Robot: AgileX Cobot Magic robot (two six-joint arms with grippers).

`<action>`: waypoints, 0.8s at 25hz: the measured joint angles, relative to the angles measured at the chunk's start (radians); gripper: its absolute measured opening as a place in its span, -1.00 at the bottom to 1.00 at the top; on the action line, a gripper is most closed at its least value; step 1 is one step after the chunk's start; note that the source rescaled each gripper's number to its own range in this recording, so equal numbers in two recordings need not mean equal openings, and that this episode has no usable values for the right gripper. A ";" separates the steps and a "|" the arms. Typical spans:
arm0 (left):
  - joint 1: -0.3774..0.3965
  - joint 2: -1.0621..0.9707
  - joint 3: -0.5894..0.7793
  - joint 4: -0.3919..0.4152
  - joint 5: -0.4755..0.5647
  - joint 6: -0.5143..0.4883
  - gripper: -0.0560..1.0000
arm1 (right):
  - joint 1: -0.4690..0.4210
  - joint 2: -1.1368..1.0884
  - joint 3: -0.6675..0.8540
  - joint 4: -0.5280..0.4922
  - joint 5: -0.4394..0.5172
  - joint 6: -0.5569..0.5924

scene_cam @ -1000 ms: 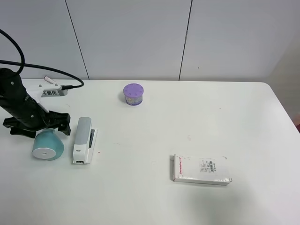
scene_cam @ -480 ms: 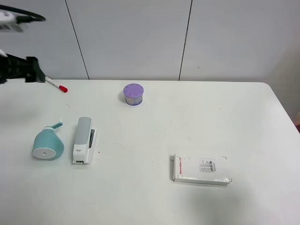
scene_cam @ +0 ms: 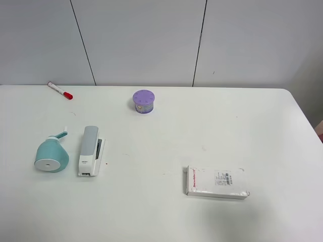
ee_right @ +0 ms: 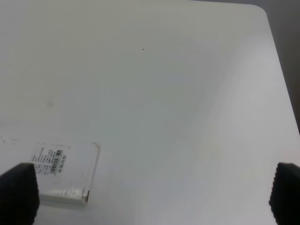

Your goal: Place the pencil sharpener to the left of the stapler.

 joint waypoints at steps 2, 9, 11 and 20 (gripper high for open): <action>0.000 -0.120 0.000 0.002 0.067 0.047 0.97 | 0.000 0.000 0.000 0.000 0.000 0.000; 0.000 -0.473 0.053 0.001 0.086 0.168 0.97 | 0.000 0.000 0.000 0.000 0.000 0.000; 0.000 -0.558 0.120 -0.002 0.068 0.170 0.97 | 0.000 0.000 0.000 0.000 0.000 0.000; 0.001 -0.714 0.427 -0.008 -0.024 0.169 0.97 | 0.000 0.000 0.000 0.000 0.000 0.000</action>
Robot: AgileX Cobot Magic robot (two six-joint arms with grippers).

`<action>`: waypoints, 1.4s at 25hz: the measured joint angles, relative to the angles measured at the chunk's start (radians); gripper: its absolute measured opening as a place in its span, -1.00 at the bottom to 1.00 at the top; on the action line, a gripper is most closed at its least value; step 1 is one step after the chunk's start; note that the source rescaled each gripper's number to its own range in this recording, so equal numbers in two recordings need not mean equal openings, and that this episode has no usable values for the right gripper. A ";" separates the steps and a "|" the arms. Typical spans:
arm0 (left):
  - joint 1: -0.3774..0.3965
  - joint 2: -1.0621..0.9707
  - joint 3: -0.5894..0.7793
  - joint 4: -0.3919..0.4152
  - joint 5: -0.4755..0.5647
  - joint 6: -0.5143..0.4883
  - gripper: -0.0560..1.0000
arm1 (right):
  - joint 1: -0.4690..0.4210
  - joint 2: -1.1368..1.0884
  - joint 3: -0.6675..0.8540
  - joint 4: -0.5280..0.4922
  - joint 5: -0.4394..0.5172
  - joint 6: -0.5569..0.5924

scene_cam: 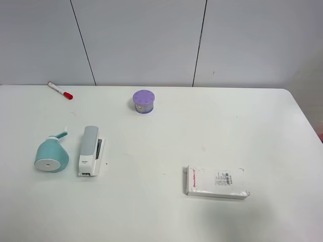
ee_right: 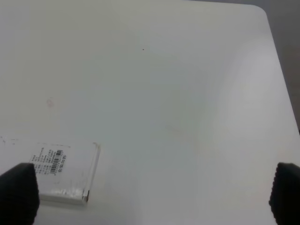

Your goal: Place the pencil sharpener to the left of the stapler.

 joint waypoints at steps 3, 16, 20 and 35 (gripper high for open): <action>0.000 0.000 0.041 -0.004 -0.034 -0.003 0.97 | 0.000 0.000 0.000 0.000 0.000 0.000; 0.000 0.000 0.067 -0.002 -0.018 -0.054 0.97 | 0.000 0.000 0.000 0.000 0.000 0.000; 0.000 0.000 0.067 -0.002 -0.018 -0.054 0.97 | 0.000 0.000 0.000 0.000 0.000 0.000; 0.000 0.000 0.067 -0.002 -0.018 -0.055 0.97 | 0.000 0.000 0.000 0.000 0.000 0.000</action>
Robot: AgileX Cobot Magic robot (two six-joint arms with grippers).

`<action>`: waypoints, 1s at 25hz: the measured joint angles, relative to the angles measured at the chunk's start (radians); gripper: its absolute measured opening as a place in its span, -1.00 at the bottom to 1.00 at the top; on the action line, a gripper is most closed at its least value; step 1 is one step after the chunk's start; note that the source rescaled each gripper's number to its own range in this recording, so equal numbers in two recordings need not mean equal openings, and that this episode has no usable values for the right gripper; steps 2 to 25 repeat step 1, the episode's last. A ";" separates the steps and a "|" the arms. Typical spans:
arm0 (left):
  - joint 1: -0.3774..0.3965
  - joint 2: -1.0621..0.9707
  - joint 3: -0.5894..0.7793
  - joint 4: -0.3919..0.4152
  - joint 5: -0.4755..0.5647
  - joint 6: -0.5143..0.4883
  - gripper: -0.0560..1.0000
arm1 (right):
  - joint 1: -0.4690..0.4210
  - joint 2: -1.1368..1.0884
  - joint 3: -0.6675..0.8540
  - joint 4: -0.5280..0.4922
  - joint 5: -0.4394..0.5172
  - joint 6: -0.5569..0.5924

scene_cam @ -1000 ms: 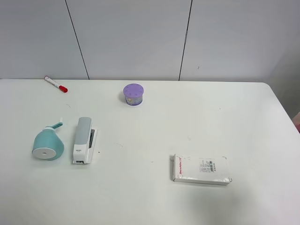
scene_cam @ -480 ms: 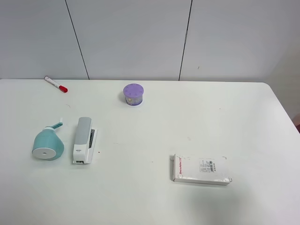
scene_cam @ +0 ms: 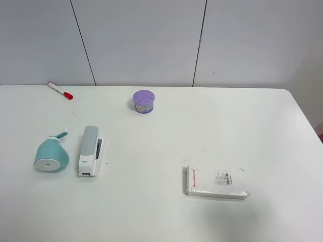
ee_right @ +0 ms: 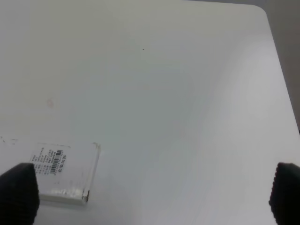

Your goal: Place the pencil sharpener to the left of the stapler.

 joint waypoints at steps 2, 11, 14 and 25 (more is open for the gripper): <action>0.000 0.000 0.000 0.000 0.000 0.000 0.97 | 0.000 0.000 0.000 0.000 0.000 0.000; 0.000 0.000 0.000 0.000 0.000 0.000 0.97 | 0.000 0.000 0.000 0.000 0.000 0.000; 0.000 0.000 0.000 0.000 0.000 0.000 0.97 | 0.000 0.000 0.000 0.000 0.000 0.000; 0.000 0.000 0.000 0.000 0.000 0.000 0.97 | 0.000 0.000 0.000 0.000 0.000 0.000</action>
